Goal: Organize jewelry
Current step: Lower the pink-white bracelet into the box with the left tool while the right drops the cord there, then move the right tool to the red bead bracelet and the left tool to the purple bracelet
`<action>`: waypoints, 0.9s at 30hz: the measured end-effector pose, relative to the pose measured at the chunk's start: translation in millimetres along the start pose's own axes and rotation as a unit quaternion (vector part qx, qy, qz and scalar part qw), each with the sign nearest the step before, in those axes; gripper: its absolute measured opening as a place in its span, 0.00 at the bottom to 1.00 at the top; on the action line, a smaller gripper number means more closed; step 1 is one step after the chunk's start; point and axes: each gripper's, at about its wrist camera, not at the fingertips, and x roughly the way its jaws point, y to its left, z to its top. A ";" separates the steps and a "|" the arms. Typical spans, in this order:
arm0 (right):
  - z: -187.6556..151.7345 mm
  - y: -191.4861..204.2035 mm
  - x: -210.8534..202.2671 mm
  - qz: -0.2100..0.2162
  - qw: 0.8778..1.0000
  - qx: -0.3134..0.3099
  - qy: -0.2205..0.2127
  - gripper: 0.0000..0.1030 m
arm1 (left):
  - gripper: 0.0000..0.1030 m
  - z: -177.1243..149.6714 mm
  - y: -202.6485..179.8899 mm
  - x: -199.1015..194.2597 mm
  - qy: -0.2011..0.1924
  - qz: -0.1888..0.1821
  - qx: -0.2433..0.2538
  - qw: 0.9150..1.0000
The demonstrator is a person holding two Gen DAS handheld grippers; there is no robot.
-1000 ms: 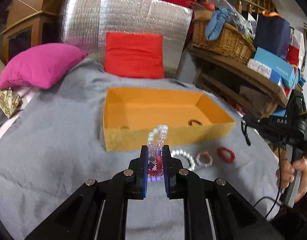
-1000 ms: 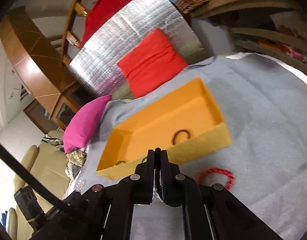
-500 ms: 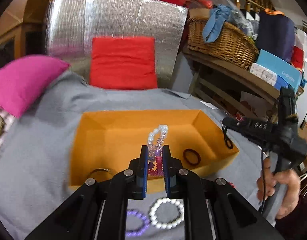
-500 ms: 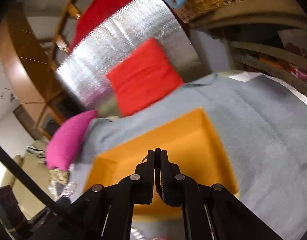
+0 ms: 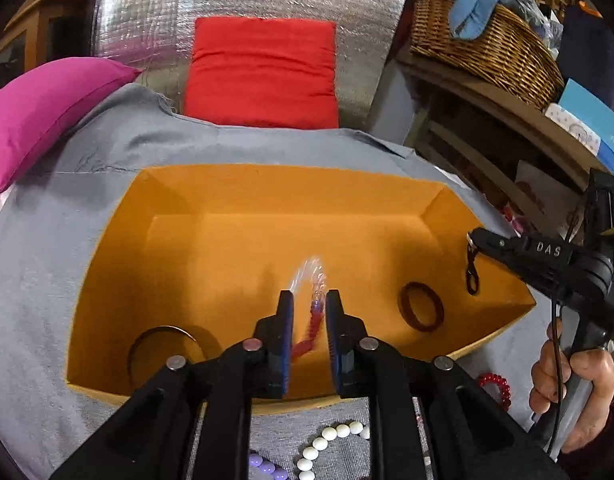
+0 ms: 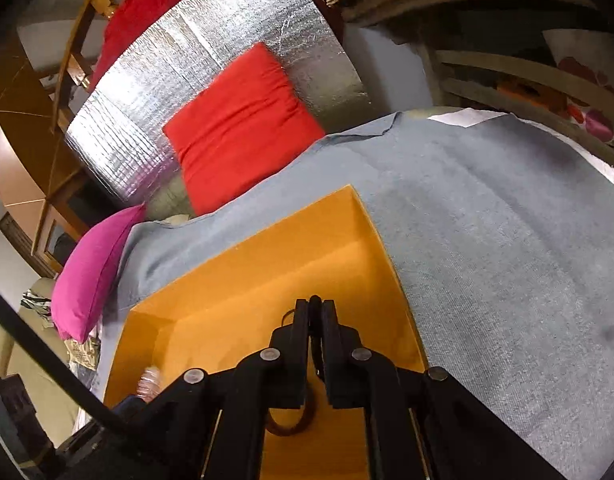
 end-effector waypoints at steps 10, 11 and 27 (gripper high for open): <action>-2.6 19.0 -47.0 0.008 0.998 -0.027 -0.051 0.47 | 0.63 -5.7 -7.9 -63.8 -0.055 0.044 0.014 0.997; -6.1 22.2 -56.1 0.012 0.998 -0.032 -0.058 0.47 | 0.64 -6.5 -6.4 -72.2 -0.058 0.048 0.013 0.997; -99.6 58.0 -134.1 0.025 0.995 -0.092 -0.004 0.47 | 0.75 -118.7 79.5 -199.4 -0.066 0.165 -0.021 0.984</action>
